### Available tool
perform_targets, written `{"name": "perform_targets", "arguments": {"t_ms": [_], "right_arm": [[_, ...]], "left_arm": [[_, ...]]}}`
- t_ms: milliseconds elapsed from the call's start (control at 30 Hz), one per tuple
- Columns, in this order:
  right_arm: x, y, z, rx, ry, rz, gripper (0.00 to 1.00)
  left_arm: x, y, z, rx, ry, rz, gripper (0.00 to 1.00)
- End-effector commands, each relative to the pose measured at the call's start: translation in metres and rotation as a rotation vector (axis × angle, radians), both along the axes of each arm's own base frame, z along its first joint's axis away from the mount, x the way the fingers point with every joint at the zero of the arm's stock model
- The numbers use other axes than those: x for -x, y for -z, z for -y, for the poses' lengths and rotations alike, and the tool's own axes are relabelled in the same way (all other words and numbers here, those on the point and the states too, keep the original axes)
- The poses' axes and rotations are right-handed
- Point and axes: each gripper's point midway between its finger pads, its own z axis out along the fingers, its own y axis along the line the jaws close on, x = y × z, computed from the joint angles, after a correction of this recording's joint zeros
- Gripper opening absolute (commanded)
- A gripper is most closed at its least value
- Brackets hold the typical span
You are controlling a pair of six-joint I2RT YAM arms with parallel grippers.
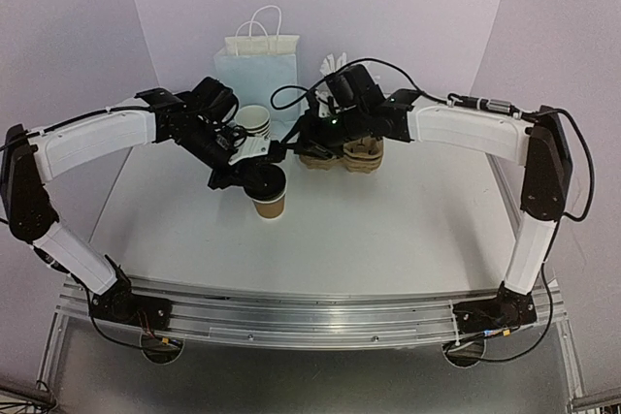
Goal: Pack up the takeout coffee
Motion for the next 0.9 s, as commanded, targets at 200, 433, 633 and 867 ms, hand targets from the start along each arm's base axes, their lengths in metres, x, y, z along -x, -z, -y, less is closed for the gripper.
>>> {"name": "perform_targets", "arguments": {"t_ms": [200,433,633,867], "right_arm": [[0.019,0.005,-0.025,-0.02,-0.073,-0.041,0.34],[0.025,0.018,-0.033,-0.004,-0.09,-0.061,0.35],[0.027,0.028,-0.04,0.009,-0.095,-0.076,0.38],[0.023,0.031,-0.045,0.024,-0.089,-0.058,0.39]], "left_arm": [[-0.027,0.027,0.014,-0.012,-0.041,0.047,0.0],[-0.023,0.035,0.009,-0.038,-0.048,0.017,0.0],[-0.025,0.037,0.002,-0.046,-0.071,-0.011,0.0],[-0.03,0.033,0.005,-0.009,-0.088,-0.022,0.0]]}}
